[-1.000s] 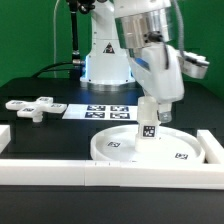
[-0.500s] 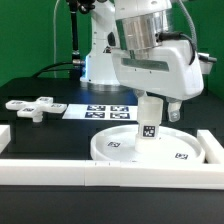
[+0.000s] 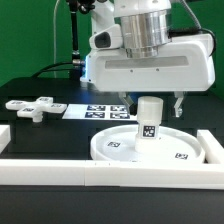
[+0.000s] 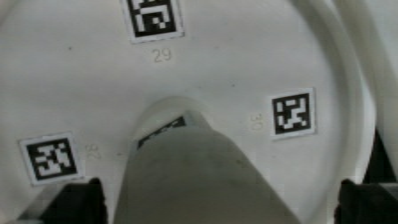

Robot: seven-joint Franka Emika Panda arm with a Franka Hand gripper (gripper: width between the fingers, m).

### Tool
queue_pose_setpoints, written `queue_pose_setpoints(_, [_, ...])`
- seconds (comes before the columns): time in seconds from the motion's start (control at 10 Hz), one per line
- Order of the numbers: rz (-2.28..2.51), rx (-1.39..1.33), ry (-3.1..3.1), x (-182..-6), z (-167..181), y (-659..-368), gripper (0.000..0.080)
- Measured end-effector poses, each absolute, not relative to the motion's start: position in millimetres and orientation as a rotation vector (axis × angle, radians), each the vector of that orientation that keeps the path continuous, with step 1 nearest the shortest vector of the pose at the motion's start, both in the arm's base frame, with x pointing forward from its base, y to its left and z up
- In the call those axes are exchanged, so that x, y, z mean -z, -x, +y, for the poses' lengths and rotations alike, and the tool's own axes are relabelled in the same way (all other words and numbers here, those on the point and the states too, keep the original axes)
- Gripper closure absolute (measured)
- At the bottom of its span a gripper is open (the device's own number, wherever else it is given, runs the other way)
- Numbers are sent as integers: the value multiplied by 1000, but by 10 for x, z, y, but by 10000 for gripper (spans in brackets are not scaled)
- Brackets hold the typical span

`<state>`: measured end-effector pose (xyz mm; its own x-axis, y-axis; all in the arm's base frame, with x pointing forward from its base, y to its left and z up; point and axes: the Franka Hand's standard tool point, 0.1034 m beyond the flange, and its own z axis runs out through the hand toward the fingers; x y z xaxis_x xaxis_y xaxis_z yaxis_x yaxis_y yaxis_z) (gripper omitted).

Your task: Assemble round table

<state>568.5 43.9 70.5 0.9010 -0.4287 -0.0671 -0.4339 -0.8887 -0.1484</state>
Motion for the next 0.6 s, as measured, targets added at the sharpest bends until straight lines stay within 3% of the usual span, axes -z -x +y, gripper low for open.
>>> queue_pose_setpoints(0.6, [-50, 43, 3003, -690, 406, -5702, 150])
